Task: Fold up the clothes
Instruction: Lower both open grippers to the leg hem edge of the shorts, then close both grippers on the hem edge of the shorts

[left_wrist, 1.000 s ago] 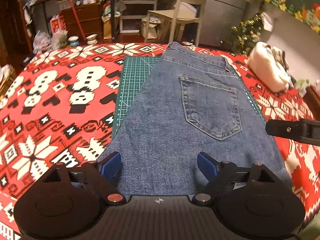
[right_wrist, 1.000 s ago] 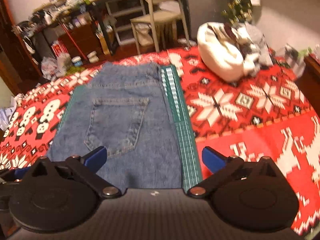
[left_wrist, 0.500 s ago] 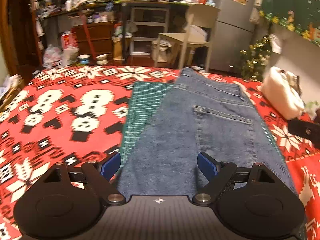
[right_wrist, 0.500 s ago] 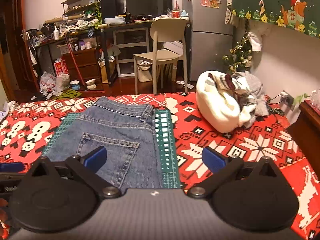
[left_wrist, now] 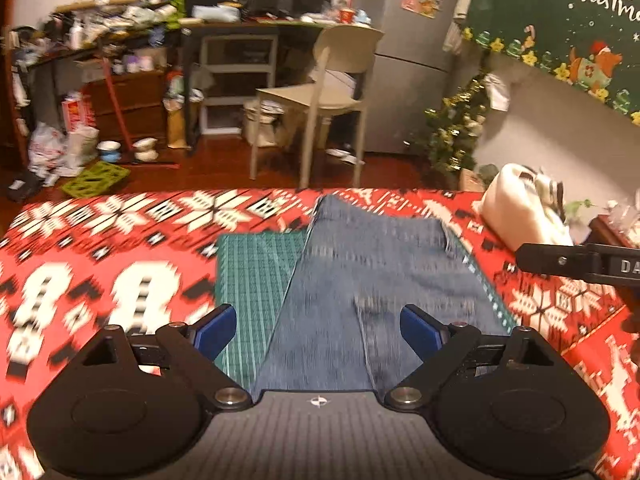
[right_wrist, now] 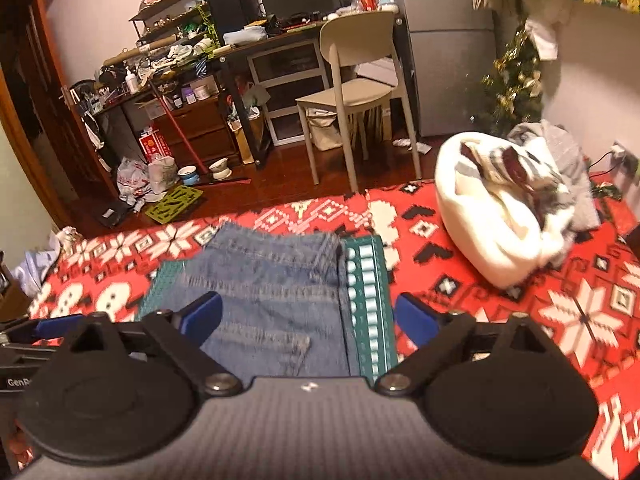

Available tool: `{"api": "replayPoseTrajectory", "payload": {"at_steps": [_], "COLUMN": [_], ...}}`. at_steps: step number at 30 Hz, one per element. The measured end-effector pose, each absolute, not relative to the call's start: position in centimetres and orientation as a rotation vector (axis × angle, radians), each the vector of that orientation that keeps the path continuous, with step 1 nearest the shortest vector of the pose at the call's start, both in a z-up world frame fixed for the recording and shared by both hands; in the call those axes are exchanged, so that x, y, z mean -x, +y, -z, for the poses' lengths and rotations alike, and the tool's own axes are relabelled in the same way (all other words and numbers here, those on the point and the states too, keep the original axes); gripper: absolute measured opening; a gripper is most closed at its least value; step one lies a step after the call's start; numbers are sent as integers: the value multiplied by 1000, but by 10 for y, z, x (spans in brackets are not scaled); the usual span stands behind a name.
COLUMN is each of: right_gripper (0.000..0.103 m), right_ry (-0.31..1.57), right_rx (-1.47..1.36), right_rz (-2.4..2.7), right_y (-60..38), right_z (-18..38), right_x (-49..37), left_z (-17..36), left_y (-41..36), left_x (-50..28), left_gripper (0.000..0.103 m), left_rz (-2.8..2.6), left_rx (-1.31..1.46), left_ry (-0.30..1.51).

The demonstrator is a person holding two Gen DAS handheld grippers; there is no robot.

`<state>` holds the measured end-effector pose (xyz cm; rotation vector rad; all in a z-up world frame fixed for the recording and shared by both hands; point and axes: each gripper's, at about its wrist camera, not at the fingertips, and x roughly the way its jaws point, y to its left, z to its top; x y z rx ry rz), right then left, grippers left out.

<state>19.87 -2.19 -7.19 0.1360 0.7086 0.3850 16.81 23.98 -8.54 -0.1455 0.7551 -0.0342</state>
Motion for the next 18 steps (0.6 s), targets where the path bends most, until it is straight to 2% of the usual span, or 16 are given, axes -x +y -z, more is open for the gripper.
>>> {"api": "replayPoseTrajectory", "payload": {"at_steps": [3,4,8,10,13,15,18], "right_gripper": [82,76,60,46,45,45,45], "right_ry": [755,779,895,929,966,1001,1056], "right_rx": [-158,-164,-241,-282,-324,-338,-351], "right_rz": [-408,-420,-446,-456,-462,-471,-468], "right_y": [-23,-23,-25,-25,-25,-24,-23], "right_z": [67,67,80,91,110,123,144], "right_x": [-236,-248,-298,-319,-346,-361,-381], "left_z": [76,73,76,84,99,109,122], "left_y": [249,253,269,274,278,277,274], "left_x": [-188,-194,-243,-264,-292,-307,-323], "left_gripper": [86,85,71,66,61,53,52], "left_rz": [81,96,191,225,255,252,273], "left_rx": [161,166,253,296,335,351,368], "left_ry": [751,750,815,852,909,948,988]}}
